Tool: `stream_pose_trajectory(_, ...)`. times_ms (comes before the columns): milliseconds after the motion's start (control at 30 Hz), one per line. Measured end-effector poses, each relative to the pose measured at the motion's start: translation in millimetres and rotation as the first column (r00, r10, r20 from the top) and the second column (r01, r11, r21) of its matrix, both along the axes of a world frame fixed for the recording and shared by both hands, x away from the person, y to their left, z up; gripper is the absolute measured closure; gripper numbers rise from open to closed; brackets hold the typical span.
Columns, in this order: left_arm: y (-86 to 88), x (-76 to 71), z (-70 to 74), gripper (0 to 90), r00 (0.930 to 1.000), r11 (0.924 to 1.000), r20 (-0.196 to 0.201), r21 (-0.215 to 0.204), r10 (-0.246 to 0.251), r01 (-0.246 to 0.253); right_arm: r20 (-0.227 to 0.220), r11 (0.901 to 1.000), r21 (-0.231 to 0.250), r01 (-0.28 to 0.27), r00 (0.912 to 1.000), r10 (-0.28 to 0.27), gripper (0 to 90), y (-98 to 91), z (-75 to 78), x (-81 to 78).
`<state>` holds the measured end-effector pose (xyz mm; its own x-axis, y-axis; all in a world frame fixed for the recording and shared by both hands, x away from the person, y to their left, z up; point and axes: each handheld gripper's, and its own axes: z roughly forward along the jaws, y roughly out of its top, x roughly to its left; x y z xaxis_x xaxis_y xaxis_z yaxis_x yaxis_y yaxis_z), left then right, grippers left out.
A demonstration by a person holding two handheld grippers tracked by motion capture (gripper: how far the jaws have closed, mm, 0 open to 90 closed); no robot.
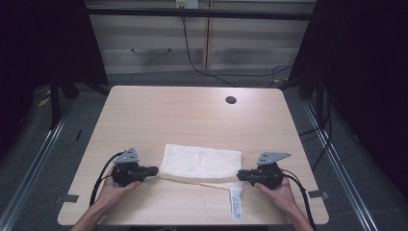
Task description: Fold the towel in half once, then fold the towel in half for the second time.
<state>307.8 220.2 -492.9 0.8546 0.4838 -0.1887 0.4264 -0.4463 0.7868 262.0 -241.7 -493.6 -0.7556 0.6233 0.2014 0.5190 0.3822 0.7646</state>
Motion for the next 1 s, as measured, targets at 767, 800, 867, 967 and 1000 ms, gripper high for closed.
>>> stream_pose_trajectory(767, 19.2, 20.0, 8.7, 58.8, 0.9945, 0.9897, -0.032, -0.100, 0.100, -0.103, 0.025, 0.9941, 0.062, 0.089, 0.9956, -0.091, 62.1, -16.1, 14.2, 13.9)
stream_pose_trajectory(800, 18.0, 25.1, 8.2, 58.6, 0.9932, 0.9916, -0.035, -0.063, 0.111, -0.113, 0.031, 0.9941, 0.058, 0.092, 0.9951, -0.094, 62.3, -15.3, 15.8, 21.9)
stream_pose_trajectory(867, 16.9, 31.0, 9.9, 58.5, 0.9917, 0.9898, -0.031, -0.065, 0.125, -0.127, 0.032, 0.9939, 0.054, 0.096, 0.9947, -0.098, 62.8, -14.3, 16.7, 29.3)
stream_pose_trajectory(967, 13.4, 38.5, 12.7, 58.4, 0.9906, 0.9892, -0.025, -0.055, 0.135, -0.136, 0.023, 0.9946, 0.031, 0.099, 0.9948, -0.099, 62.9, -10.8, 16.5, 42.0)
stream_pose_trajectory(1000, 12.2, 41.0, 13.6, 58.4, 0.9899, 0.9880, -0.021, -0.062, 0.141, -0.142, 0.024, 0.9945, 0.022, 0.102, 0.9945, -0.102, 62.8, -9.3, 16.3, 45.9)
